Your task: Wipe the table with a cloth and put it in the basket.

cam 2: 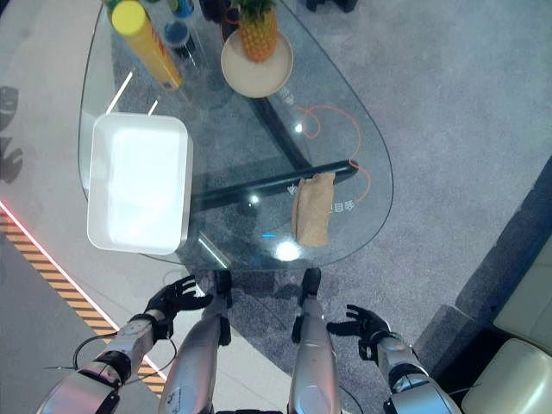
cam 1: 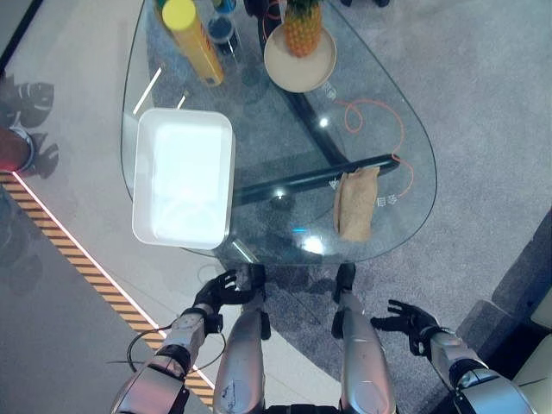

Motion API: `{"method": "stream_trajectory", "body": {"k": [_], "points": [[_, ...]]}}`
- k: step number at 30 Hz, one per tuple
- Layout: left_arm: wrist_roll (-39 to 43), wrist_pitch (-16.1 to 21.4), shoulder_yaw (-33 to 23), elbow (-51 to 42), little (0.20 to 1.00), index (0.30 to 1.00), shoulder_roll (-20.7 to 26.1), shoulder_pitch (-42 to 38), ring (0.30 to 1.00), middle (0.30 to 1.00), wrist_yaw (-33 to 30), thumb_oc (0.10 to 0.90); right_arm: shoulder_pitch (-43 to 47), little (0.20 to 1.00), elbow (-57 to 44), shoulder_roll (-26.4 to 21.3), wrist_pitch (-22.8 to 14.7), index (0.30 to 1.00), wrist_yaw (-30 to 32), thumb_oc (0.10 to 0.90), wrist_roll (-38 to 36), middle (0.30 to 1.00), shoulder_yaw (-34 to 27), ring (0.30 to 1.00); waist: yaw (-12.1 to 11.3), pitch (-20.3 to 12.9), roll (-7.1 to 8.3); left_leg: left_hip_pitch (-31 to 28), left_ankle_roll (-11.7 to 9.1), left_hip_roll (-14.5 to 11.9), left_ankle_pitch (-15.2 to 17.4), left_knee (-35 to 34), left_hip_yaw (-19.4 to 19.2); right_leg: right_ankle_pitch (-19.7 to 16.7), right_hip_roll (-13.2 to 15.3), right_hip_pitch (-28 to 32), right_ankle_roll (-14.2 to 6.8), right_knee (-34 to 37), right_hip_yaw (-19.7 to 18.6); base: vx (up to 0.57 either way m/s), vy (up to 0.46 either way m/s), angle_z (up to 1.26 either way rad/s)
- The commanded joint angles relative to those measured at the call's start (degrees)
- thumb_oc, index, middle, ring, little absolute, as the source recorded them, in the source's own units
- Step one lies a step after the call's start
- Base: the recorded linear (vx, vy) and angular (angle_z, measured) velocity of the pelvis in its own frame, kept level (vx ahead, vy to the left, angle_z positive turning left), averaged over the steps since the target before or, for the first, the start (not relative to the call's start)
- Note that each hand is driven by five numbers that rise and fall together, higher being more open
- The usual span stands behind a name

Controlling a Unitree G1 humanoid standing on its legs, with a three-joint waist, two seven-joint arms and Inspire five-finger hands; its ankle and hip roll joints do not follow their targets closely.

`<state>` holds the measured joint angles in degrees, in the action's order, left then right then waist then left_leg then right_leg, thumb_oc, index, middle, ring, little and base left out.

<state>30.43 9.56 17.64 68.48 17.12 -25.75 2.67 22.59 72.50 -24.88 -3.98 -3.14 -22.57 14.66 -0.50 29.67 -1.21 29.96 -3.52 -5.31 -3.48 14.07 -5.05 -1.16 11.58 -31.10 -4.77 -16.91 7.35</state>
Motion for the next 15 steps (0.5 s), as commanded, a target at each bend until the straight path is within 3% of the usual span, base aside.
{"method": "stream_trajectory", "body": {"k": [1, 8, 15], "points": [[2.4, 1.2, -0.9, -0.8, 0.9, 0.9, 2.5, 3.0, 0.9, 0.9, -3.0, 0.8, -4.1, 0.9, -2.7, 1.6, -0.6, 0.9, 2.6, 0.8, 1.0, 0.9, 2.7, 0.9, -0.2, 0.1, -0.42, 9.6, 2.6, 2.6, 0.8, 8.3, 6.7, 0.7, -1.2, -7.9, 0.7, -8.6, -2.9, -0.02, -0.018, -0.06], [2.8, 2.0, -1.5, -0.2, 0.9, 0.9, 2.5, 3.7, 0.9, 0.9, -6.8, 0.8, -3.8, 0.9, -3.9, 1.6, -2.7, 0.9, 5.8, 0.8, 2.3, 0.9, 2.5, 0.9, -0.3, 0.1, -0.63, 15.2, 3.4, 1.9, 2.7, 14.3, 7.1, 2.8, -1.8, -13.8, 1.8, -15.1, -4.3, -0.01, 0.007, -0.04], [3.6, 2.7, -1.1, -0.1, 0.9, 0.9, 2.3, 3.9, 0.9, 0.9, -6.9, 0.8, -3.9, 0.9, -4.0, 1.8, -4.2, 0.9, 6.8, 0.8, 2.5, 0.9, 2.7, 0.9, -0.2, 0.1, -1.03, 17.5, 3.6, 1.9, 3.6, 16.7, 7.2, 3.7, -1.9, -16.2, 2.4, -17.9, -4.7, 0.0, 0.018, -0.07]]}}
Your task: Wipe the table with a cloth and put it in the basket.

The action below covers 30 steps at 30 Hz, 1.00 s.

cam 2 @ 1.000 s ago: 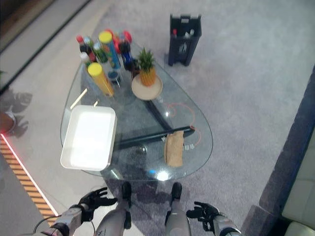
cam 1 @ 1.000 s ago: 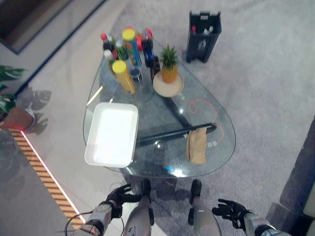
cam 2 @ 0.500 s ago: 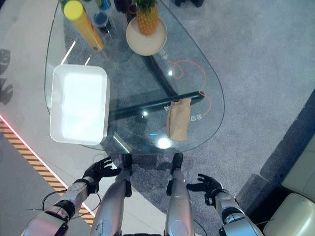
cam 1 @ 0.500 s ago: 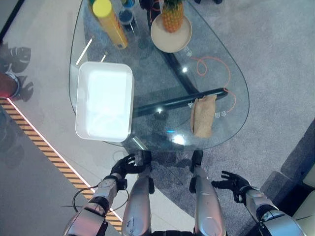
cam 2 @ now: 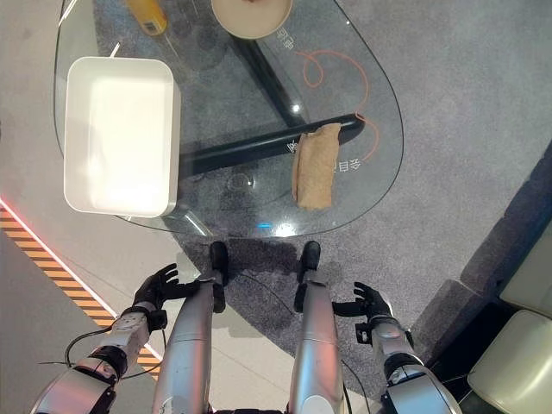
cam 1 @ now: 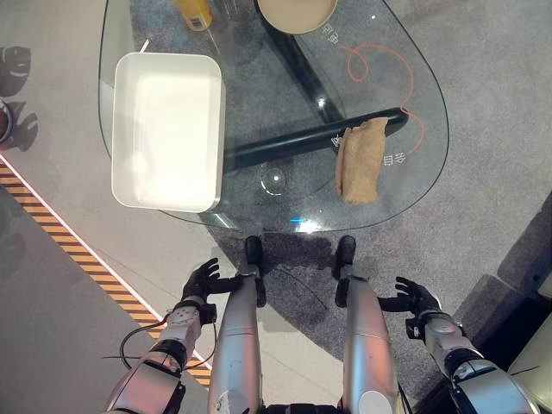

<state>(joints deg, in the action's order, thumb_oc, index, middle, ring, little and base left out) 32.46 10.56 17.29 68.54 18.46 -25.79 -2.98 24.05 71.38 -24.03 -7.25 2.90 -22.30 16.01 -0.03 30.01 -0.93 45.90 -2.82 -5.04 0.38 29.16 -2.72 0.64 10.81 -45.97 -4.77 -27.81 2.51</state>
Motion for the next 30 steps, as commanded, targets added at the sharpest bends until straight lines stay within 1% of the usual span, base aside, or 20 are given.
{"method": "stream_trajectory", "body": {"k": [1, 8, 11, 16, 22, 24, 25, 26, 28, 29, 30], "points": [[1.7, 1.8, -0.6, -0.1, 0.9, 0.9, 1.0, 3.9, 0.9, 0.9, -1.0, 0.8, -5.4, 0.9, -2.9, 0.9, -1.1, 0.9, 0.8, 0.8, 2.1, 0.9, 1.4, 0.9, -0.7, -0.2, -1.33, 1.7, 2.9, 1.6, -0.3, 1.8, 4.8, 1.9, -1.2, -1.4, 2.4, -7.2, 0.2, 0.0, -0.006, -0.06], [1.9, 1.7, -0.3, -0.4, 0.9, 0.9, 1.0, 4.3, 0.9, 0.9, -0.7, 0.8, -5.7, 0.9, -2.9, 0.6, -3.0, 0.9, 2.0, 0.8, 1.1, 0.9, 1.0, 0.9, -0.7, -0.2, -1.32, 1.7, 2.4, 1.7, -0.7, 1.5, 4.7, 1.6, -1.4, -0.8, 2.4, -6.2, 0.5, 0.01, -0.004, -0.01], [1.9, 1.9, -0.2, -0.1, 0.9, 0.9, 1.1, 4.3, 0.9, 0.9, -0.8, 0.8, -5.3, 0.9, -2.9, 0.5, -4.4, 0.9, 3.9, 0.8, 0.1, 0.9, 0.3, 0.9, -0.7, -0.2, -1.1, 1.4, 2.2, 1.8, -0.9, 1.1, 4.7, 1.5, -1.6, 0.1, 2.5, -5.2, 0.8, 0.01, -0.015, 0.28], [1.8, 2.1, -0.1, 0.3, 0.9, 0.9, 1.4, 4.0, 0.9, 0.9, -0.7, 0.8, -4.7, 0.9, -3.5, 0.5, -5.3, 0.9, 5.5, 0.8, -0.4, 0.9, -0.2, 0.9, -0.7, -0.2, -0.67, 1.1, 1.9, 1.8, -1.0, 1.0, 4.6, 1.5, -1.6, 0.8, 2.6, -4.7, 1.2, 0.01, -0.024, -0.18], [1.4, 1.8, 0.1, 0.7, 0.9, 0.9, 1.7, 4.1, 0.9, 0.9, -0.2, 0.8, -4.2, 0.9, -3.4, 0.1, -8.1, 0.9, 11.8, 0.8, -0.3, 0.9, -1.8, 0.9, -0.8, -0.2, -0.54, 0.4, 1.8, 1.7, -0.6, 1.1, 4.4, 1.7, -1.5, 1.9, 2.6, -4.5, 1.4, 0.02, -0.023, 0.07], [1.3, 1.8, 0.0, 0.8, 0.9, 0.9, 1.7, 4.0, 0.9, 0.9, -0.2, 0.8, -4.1, 0.9, -3.5, 0.1, -8.3, 0.9, 12.4, 0.8, -0.2, 0.9, -1.9, 0.9, -0.8, -0.2, -0.52, 0.4, 1.8, 1.7, -0.6, 1.2, 4.4, 1.7, -1.5, 2.0, 2.7, -4.5, 1.4, 0.0, 0.0, 0.0], [1.3, 1.7, -0.1, 0.7, 0.9, 0.9, 1.9, 4.1, 0.9, 0.9, -0.2, 0.8, -4.0, 0.9, -3.8, 0.0, -8.7, 0.9, 14.4, 0.8, 0.0, 0.9, -2.3, 0.9, -0.8, -0.2, -0.49, 0.3, 1.8, 1.6, -0.5, 1.2, 4.4, 1.7, -1.5, 2.0, 2.6, -4.5, 1.4, 0.0, 0.0, 0.0], [1.1, 1.6, 0.1, 0.8, 0.9, 0.9, 1.9, 4.2, 0.9, 0.9, -0.4, 0.8, -3.6, 0.9, -4.1, -0.1, -9.5, 0.9, 17.8, 0.8, -0.8, 0.9, -3.3, 0.9, -0.8, -0.2, -0.44, 0.1, 1.9, 1.5, -0.4, 1.2, 4.4, 1.7, -1.5, 2.2, 2.6, -4.6, 1.4, 0.02, -0.032, 0.04], [1.3, 1.4, 0.1, 0.6, 0.9, 0.9, 2.1, 4.4, 0.9, 0.9, -0.5, 0.8, -3.6, 0.9, -4.5, -0.4, -10.6, 0.9, 19.4, 0.8, -1.0, 0.9, -4.0, 0.9, -0.8, -0.2, -0.38, 0.0, 2.0, 1.5, -0.2, 1.3, 4.4, 1.7, -1.6, 2.3, 2.5, -4.7, 1.4, 0.02, -0.028, 0.05], [1.2, 1.1, 0.0, 0.3, 0.9, 0.9, 2.3, 4.5, 0.9, 0.9, -0.5, 0.8, -3.3, 0.9, -5.5, -0.9, -11.7, 0.9, 21.3, 0.8, -2.2, 0.9, -5.1, 0.9, -0.7, -0.2, -0.26, -0.3, 2.0, 1.3, -0.1, 1.3, 4.4, 1.6, -1.7, 2.6, 2.5, -4.7, 1.4, 0.02, -0.026, 0.03], [1.1, 1.1, -0.1, 0.3, 0.9, 0.9, 2.5, 4.6, 0.9, 0.9, -0.5, 0.8, -3.2, 0.9, -6.0, -1.2, -11.7, 0.9, 21.6, 0.8, -2.5, 0.9, -5.9, 0.9, -0.7, -0.2, -0.22, -0.4, 2.0, 1.3, 0.0, 1.4, 4.4, 1.6, -1.7, 2.7, 2.4, -4.8, 1.3, 0.02, -0.031, 0.02]]}}
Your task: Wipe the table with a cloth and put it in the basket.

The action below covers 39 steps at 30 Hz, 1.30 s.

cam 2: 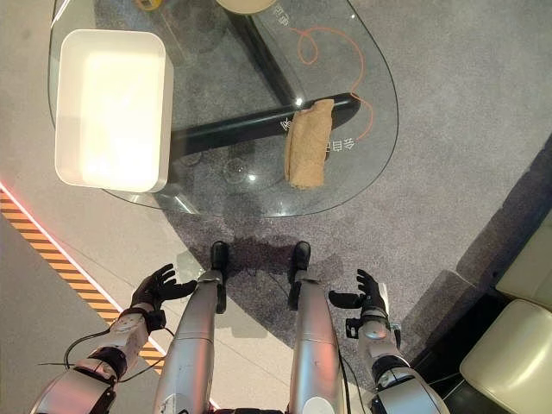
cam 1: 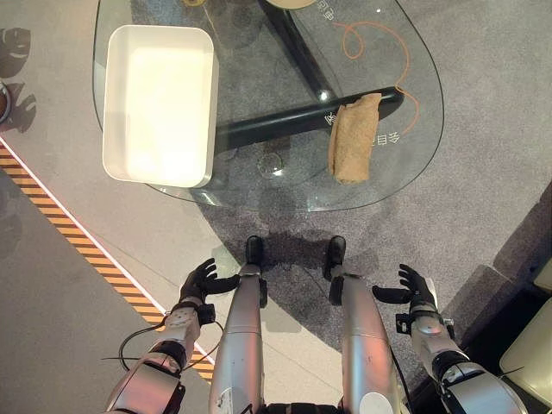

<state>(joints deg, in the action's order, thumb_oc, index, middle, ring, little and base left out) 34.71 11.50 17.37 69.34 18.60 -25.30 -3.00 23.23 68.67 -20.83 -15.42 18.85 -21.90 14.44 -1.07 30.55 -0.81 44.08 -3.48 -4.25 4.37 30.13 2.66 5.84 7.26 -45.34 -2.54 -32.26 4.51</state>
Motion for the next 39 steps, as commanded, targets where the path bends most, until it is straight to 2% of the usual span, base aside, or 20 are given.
{"method": "stream_trajectory", "body": {"k": [1, 6, 10, 14, 18, 23, 27, 32, 39], "points": [[-1.2, -0.1, -0.3, -0.7, 0.9, 0.9, 2.5, 4.1, 0.9, 0.9, -0.5, 0.8, -2.1, 0.9, -4.1, -4.9, -4.4, 0.9, 6.9, 0.8, -3.3, 0.9, -5.1, 0.9, 0.4, -0.8, -0.27, 1.4, 2.7, 0.5, -3.9, 0.6, -1.0, -3.6, 1.9, 2.1, 0.1, -0.4, -0.8, 0.0, 0.0, 0.0], [-1.0, -0.4, -0.4, -2.0, 0.9, 0.9, 3.4, 5.3, 0.9, 0.9, -1.3, 0.8, -0.9, 0.9, -11.9, -7.7, -7.0, 0.9, 12.3, 0.8, -4.3, 0.9, -8.3, 0.9, 0.5, -0.8, 0.01, 1.2, 3.0, 0.2, -3.4, 0.9, -0.8, -3.7, 1.6, 2.3, -0.2, -0.9, -0.9, 0.01, -0.02, 0.01], [-0.6, -0.4, -0.4, -2.6, 0.9, 0.9, 3.8, 5.8, 0.9, 0.9, -1.5, 0.8, 0.6, 0.9, -18.3, -9.5, -8.4, 0.9, 14.2, 0.8, -5.1, 0.9, -9.6, 0.9, 0.4, -0.8, 0.15, 0.9, 3.2, 0.1, -3.3, 0.5, -0.8, -3.6, 1.5, 2.5, -0.2, -0.8, -0.7, 0.0, 0.0, 0.0], [0.1, -0.3, -0.3, -2.5, 0.9, 0.9, 4.2, 5.6, 0.9, 0.9, -1.2, 0.8, 3.6, 0.9, -23.7, -12.0, -9.5, 0.9, 14.8, 0.8, -5.3, 0.9, -9.4, 0.9, 0.4, -0.8, -0.05, 0.6, 3.2, 0.2, -3.5, -0.2, -0.9, -3.5, 1.4, 2.3, -0.2, -0.8, -0.5, 0.0, 0.0, 0.0], [0.7, -0.7, -0.2, -3.0, 0.9, 0.9, 4.5, 5.2, 0.9, 0.9, -1.1, 0.8, 5.9, 0.9, -28.7, -13.2, -8.8, 0.9, 15.1, 0.8, -5.8, 0.9, -8.8, 0.9, 0.4, -0.8, -0.31, 0.4, 3.2, 0.2, -3.6, -0.8, -1.0, -3.3, 1.4, 2.2, -0.2, -0.7, -0.5, -0.01, 0.008, -0.01], [0.9, -1.1, 0.3, -2.9, 0.9, 0.9, 4.2, 4.1, 0.9, 0.9, -1.0, 0.8, 9.8, 0.9, -32.8, -12.7, -9.1, 0.9, 12.6, 0.8, -8.2, 0.9, -7.4, 0.9, 0.2, -0.8, -0.87, -0.1, 3.2, 0.5, -3.7, -1.7, -1.2, -2.9, 1.4, 2.3, -0.2, -0.5, -0.6, -0.01, 0.012, -0.02], [0.8, -1.3, 0.8, -2.9, 0.9, 0.9, 3.4, 3.4, 0.9, 0.9, -1.1, 0.8, 13.0, 0.9, -36.3, -11.4, -6.5, 0.9, 10.7, 0.8, -7.2, 0.9, -5.3, 0.9, 0.0, -0.8, -1.45, -0.6, 3.2, 0.7, -3.9, -2.3, -1.4, -2.7, 1.5, 2.4, -0.1, -0.2, -0.6, 0.0, 0.017, 0.0], [0.5, -1.3, 1.1, -3.5, 0.9, 0.9, 2.3, 3.5, 0.9, 0.9, -1.3, 0.8, 15.3, 0.9, -40.0, -8.9, -1.2, 0.9, 7.7, 0.8, -7.3, 0.9, -2.5, 0.9, -0.2, -0.8, -1.97, -1.5, 3.1, 1.1, -4.2, -3.4, -1.8, -2.5, 1.5, 3.1, 0.3, 0.5, -0.5, 0.0, 0.034, 0.02], [-0.1, -0.9, 1.3, -3.8, 0.9, 0.9, 1.3, 3.9, 0.9, 0.9, -1.3, 0.8, 17.4, 0.9, -43.4, -6.4, 4.7, 0.9, 8.4, 0.8, -3.7, 0.9, 1.8, 0.9, -0.6, -0.8, -2.4, -2.3, 3.2, 1.3, -4.9, -4.8, -2.0, -2.7, 1.5, 3.6, 0.6, 1.2, 0.0, 0.0, 0.008, 0.01]]}}
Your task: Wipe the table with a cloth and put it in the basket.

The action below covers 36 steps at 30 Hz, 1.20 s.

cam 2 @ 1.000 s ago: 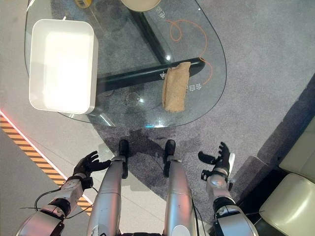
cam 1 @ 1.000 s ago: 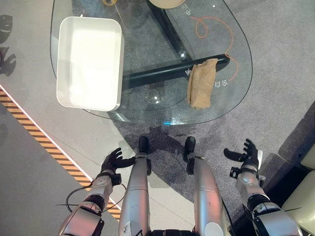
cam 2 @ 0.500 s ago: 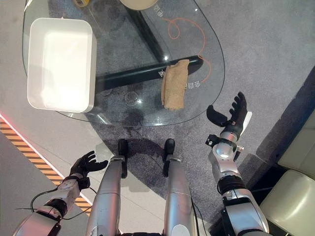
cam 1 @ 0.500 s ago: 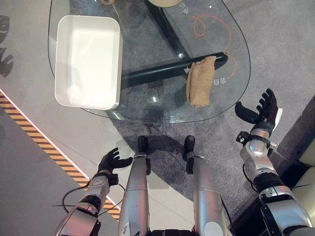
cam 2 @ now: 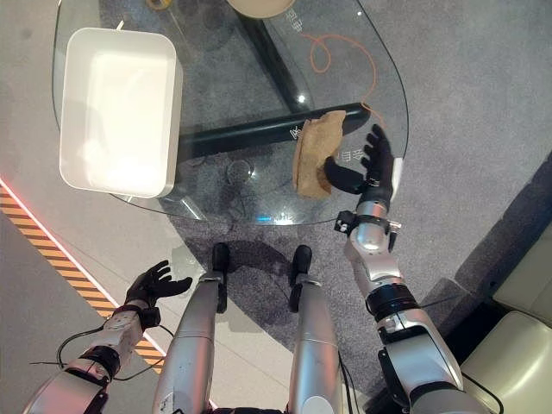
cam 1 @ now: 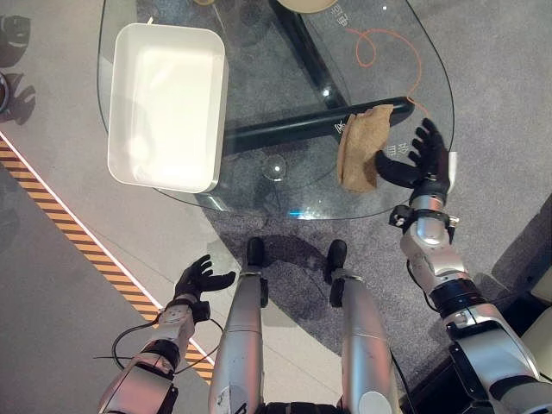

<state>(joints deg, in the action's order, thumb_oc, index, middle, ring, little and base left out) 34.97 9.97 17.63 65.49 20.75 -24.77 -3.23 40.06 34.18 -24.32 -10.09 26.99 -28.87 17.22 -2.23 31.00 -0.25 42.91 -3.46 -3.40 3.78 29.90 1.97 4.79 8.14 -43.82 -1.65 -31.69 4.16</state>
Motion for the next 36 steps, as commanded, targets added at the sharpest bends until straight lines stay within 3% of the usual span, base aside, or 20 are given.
{"method": "stream_trajectory", "body": {"k": [1, 7, 14, 36], "points": [[-0.4, 0.6, 1.2, -0.1, 0.9, 0.9, -1.1, 3.4, 0.9, 0.9, -1.4, 0.8, 0.9, 0.9, -9.2, -2.7, 0.2, 0.9, 0.5, 0.8, 3.6, 0.9, -0.6, 0.9, 0.5, -1.2, -3.02, -1.3, 3.1, 0.5, -4.4, -4.8, -1.4, -1.6, 0.7, 2.2, -0.2, 0.8, 0.3, 0.0, 0.0, 0.0], [-0.4, 0.7, 1.7, -0.2, 0.9, 0.9, -1.8, 3.3, 0.9, 0.9, -1.5, 0.8, 2.9, 0.9, -8.7, -1.3, 5.5, 0.9, 1.8, 0.8, 3.3, 0.9, 2.2, 0.9, 0.1, -1.2, -3.36, -1.8, 3.2, 0.6, -4.9, -5.7, -1.7, -1.9, 0.7, 2.5, 0.0, 1.4, 0.4, 0.0, 0.011, 0.0], [-0.1, 1.1, 2.9, 0.1, 0.9, 0.9, -2.9, 3.0, 0.9, 0.9, -1.9, 0.8, 4.9, 0.9, -5.2, 0.5, 8.6, 0.9, 5.6, 0.8, 2.1, 0.9, 3.6, 0.9, -0.4, -1.2, -3.91, -2.3, 3.2, 0.9, -5.2, -6.3, -1.9, -2.2, 1.0, 2.8, 0.1, 1.7, 0.4, 0.0, 0.009, -0.01], [1.1, 1.5, 5.0, 0.9, 0.9, 0.9, -5.0, 1.8, 0.9, 0.9, -2.5, 0.8, 7.8, 0.9, 1.8, 2.5, 10.8, 0.9, 22.5, 0.8, 8.1, 0.9, 4.8, 0.9, -1.0, -1.2, -5.18, -2.4, 3.7, 1.6, -5.6, -7.2, -2.0, -3.1, 1.6, 2.3, -0.2, 2.2, 0.5, 0.0, 0.003, 0.0]]}}
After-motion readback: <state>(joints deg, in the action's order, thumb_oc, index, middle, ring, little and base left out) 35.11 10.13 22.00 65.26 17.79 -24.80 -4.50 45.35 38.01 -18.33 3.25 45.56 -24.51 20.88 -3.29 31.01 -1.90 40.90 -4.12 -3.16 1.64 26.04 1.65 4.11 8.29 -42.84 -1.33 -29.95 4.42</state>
